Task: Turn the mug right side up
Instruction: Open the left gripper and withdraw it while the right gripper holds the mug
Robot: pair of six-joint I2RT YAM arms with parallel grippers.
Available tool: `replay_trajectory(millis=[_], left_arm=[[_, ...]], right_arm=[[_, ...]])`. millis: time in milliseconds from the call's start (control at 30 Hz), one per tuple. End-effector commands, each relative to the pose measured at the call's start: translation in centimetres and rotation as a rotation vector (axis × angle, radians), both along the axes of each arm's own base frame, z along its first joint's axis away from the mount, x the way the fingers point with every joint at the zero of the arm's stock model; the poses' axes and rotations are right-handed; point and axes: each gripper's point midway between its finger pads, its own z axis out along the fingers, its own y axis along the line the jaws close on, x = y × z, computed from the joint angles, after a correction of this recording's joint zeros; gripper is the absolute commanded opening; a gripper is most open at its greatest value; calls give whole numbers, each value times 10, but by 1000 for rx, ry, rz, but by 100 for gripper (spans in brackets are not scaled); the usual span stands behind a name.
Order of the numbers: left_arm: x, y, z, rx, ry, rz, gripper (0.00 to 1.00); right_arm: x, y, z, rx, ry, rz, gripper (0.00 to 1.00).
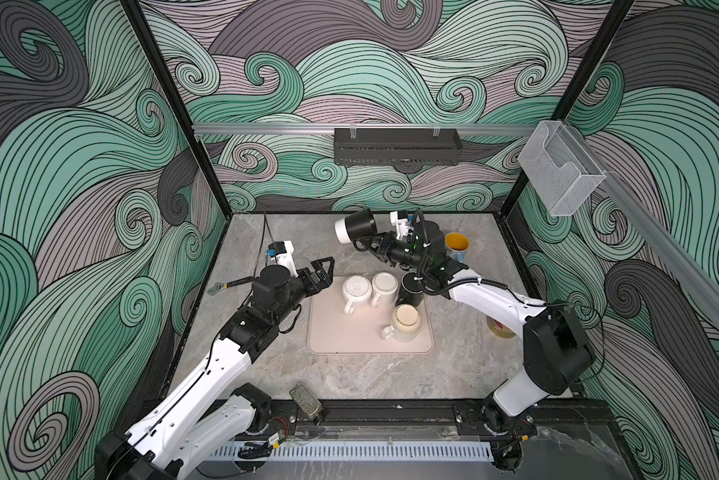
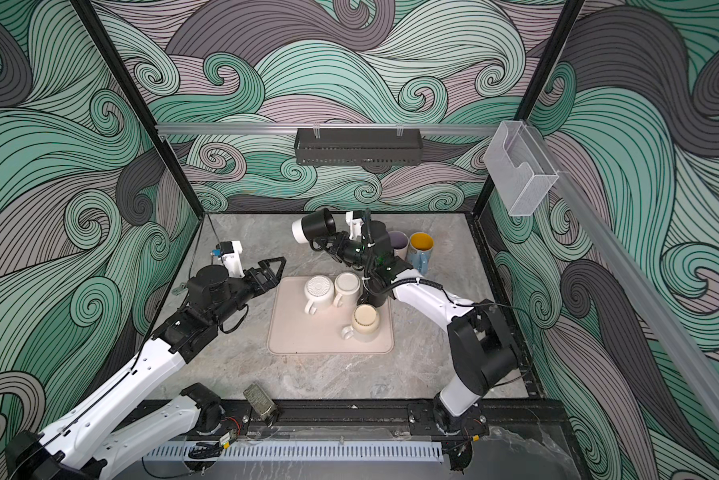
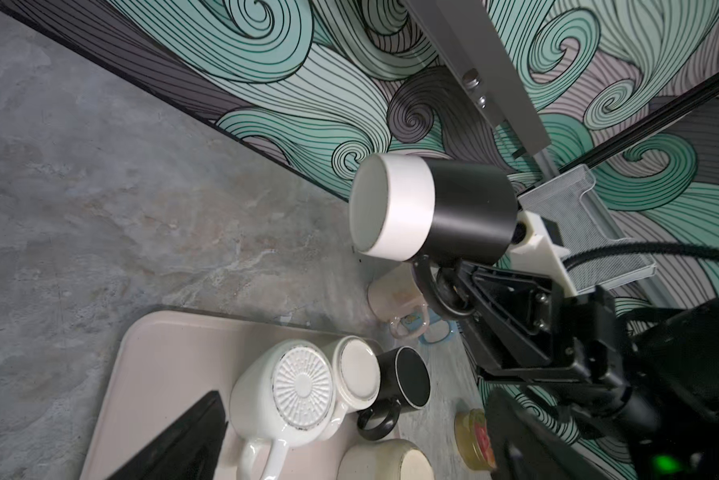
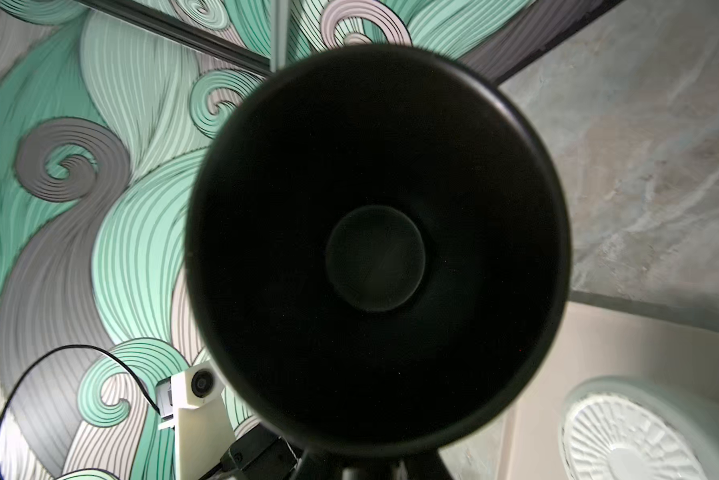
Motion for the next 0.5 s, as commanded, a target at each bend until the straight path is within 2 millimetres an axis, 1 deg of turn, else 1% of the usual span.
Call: replay_trajectory(millis=[0,133,233,333,467], left_arm=[[-2,-12,-2,78,11,-95,99],[1,-25,-5,63,10,-156,97],[1,-31,-11,55,33,-180,96],[-1,-33,-18,58,61,-197,96],[-2,-33,-23,64,70,-199,96]], right_arm=[[7,-15,6,-205,-107,-24,0],[20,-26,-8,-328,-109,-58,0],[31,-34,-21,-459,-102,-77,0],[45,-46,-35,-569,-113,-120,0],[64,-64,-53,-658,-109,-177,0]])
